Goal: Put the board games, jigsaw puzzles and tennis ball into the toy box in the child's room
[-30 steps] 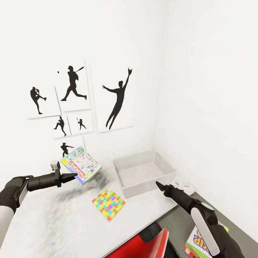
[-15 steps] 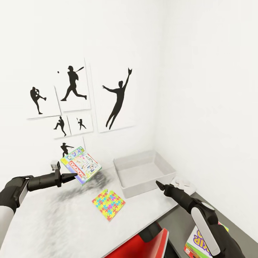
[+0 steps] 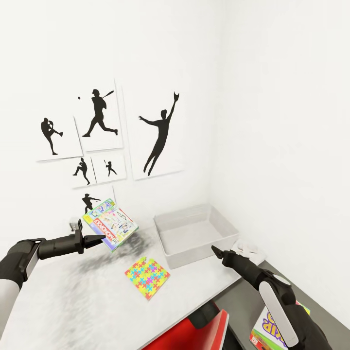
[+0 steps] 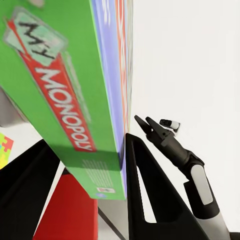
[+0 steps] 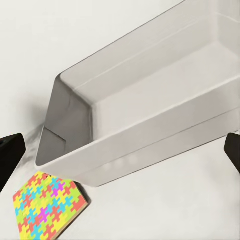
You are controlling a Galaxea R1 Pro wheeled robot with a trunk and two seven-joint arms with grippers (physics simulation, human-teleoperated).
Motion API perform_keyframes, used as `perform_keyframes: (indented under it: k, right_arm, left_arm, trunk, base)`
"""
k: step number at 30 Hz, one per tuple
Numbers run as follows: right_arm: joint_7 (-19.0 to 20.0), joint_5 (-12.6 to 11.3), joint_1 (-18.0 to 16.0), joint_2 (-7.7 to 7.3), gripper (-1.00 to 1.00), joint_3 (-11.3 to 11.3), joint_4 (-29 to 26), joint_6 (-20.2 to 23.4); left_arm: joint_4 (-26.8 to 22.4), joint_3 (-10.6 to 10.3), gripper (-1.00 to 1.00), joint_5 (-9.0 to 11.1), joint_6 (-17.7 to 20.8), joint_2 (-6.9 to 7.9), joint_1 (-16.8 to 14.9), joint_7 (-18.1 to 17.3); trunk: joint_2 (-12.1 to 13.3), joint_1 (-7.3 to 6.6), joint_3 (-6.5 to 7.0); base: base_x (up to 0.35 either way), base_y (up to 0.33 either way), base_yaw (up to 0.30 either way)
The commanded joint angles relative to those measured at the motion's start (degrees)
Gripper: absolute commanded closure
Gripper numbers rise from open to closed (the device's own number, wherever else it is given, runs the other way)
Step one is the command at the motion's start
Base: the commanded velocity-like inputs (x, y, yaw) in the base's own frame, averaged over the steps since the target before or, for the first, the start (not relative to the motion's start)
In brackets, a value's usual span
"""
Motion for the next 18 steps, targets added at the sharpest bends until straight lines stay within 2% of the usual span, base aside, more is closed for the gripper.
perform_keyframes:
  k: [1, 10, 15, 18]
  right_arm:
    - [0.03, -0.21, -0.05, -0.03, -1.00, 0.01, -0.04, 0.24]
    - [0.07, -0.30, -0.05, -0.28, -1.00, -0.26, -0.25, 0.24]
    - [0.07, -0.19, -0.05, -0.57, -1.00, -0.41, -0.33, 0.24]
    - [0.09, -0.40, -0.05, -0.95, -1.00, -0.68, -0.36, 0.24]
  left_arm:
    - [-0.01, 0.03, 1.00, -0.16, 0.53, -0.03, -0.06, -0.27]
    - [0.06, -0.06, 1.00, -0.52, 0.34, -0.65, -0.03, -0.27]
    - [0.04, -0.18, 1.00, -0.74, 0.94, -4.57, -0.25, -0.27]
    - [0.00, -0.44, 1.00, -0.78, 2.85, -7.52, -2.15, 4.73]
  trunk:
    - [-0.12, 0.03, -0.13]
    - [-0.12, 0.03, -0.13]
    - [-0.12, 0.03, -0.13]
    - [-0.12, 0.03, -0.13]
  base:
    - [0.000, 0.000, 0.000]
    - [0.000, 0.000, 0.000]
    - [0.000, 0.000, 0.000]
    - [0.000, 0.000, 0.000]
